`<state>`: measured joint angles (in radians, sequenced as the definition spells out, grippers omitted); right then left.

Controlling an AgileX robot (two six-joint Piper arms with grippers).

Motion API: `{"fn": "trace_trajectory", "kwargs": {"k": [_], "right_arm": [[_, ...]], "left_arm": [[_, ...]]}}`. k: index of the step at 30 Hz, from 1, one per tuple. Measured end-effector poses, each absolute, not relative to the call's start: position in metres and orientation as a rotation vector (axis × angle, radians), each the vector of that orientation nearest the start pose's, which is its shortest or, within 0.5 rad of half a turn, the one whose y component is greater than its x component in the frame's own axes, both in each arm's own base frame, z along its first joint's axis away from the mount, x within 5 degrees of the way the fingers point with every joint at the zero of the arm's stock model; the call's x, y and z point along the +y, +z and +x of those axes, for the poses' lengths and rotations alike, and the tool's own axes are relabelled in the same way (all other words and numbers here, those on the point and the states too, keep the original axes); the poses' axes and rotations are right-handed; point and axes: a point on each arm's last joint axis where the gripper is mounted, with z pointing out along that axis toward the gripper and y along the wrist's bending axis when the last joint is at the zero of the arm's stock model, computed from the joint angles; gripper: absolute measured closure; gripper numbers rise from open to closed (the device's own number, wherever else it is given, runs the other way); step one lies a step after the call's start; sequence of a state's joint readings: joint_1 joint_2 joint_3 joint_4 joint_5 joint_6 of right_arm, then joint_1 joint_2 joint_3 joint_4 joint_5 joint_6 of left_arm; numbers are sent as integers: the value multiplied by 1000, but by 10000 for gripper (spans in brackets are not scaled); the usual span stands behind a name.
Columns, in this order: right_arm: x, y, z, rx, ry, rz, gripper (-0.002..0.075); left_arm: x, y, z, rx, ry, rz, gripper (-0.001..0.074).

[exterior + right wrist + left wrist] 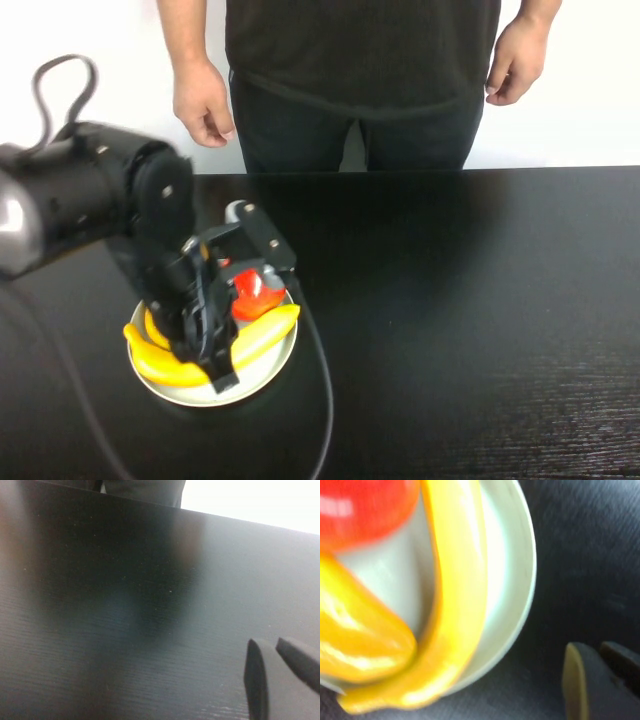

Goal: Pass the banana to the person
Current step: Pick up the banana

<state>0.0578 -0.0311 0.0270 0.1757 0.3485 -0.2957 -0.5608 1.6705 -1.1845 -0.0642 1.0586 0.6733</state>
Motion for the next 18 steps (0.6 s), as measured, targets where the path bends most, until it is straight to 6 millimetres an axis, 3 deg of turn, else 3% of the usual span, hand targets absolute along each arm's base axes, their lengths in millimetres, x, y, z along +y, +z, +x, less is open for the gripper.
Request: {"fn": "trace_trajectory", "kwargs": {"k": [2, 6, 8, 12, 18], "right_arm": [[8, 175, 52, 1810, 3, -213, 733], [8, 175, 52, 1810, 3, -213, 733], [8, 175, 52, 1810, 3, -213, 733], [8, 175, 52, 1810, 3, -213, 733], [8, 175, 52, 1810, 1, -214, 733]], "left_arm": [[-178, 230, 274, 2471, -71, 1766, 642], [-184, 219, 287, 2458, -28, 1828, 379], [-184, 210, 290, 2465, -10, 1854, 288], [-184, 191, 296, 2477, 35, 1911, 225], [-187, 178, 305, 2430, 90, 1921, 212]]}}
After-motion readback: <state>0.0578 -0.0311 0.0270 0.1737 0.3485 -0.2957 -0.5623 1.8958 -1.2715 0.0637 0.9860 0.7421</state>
